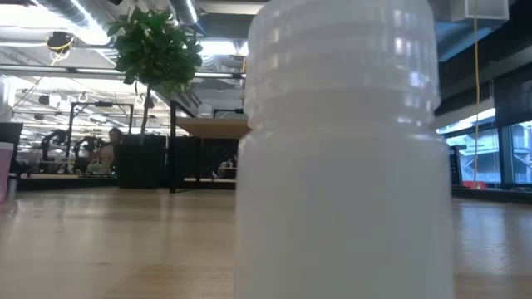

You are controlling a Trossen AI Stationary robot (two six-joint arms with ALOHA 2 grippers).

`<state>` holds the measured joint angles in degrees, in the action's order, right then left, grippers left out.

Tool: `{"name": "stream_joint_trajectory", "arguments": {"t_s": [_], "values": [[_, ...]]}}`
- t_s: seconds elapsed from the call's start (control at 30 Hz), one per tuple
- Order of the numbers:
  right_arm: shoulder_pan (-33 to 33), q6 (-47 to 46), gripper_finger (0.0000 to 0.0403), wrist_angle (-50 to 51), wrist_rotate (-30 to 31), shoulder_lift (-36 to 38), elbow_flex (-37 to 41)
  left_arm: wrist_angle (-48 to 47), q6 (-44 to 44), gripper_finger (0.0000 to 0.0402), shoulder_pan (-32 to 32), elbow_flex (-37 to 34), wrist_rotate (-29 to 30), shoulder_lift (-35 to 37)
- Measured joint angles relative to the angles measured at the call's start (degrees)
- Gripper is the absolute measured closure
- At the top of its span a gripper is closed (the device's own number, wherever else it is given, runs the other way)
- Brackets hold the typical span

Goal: Pick and place medicine bottles onto shelf by color
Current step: Put the center white pill bottle on the shelf

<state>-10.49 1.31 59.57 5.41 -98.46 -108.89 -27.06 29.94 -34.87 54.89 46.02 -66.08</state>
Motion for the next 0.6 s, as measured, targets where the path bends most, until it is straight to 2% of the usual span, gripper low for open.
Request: {"name": "stream_joint_trajectory", "arguments": {"t_s": [0.1,0.33,0.6], "values": [[-3.6,1.0,0.0245,0.2,-0.2,-1.4,-2.2,0.0,0.9,0.0401,0.0,0.0,0.5,0.0],[-8.9,5.4,0.0244,0.0,-6.5,-8.5,-10.4,-0.3,1.6,0.0401,0.1,0.0,5.0,0.0],[-11.8,9.7,0.0244,0.4,-6.7,-19.7,-23.9,-1.0,4.2,0.0401,2.3,0.0,5.3,0.0]]}}
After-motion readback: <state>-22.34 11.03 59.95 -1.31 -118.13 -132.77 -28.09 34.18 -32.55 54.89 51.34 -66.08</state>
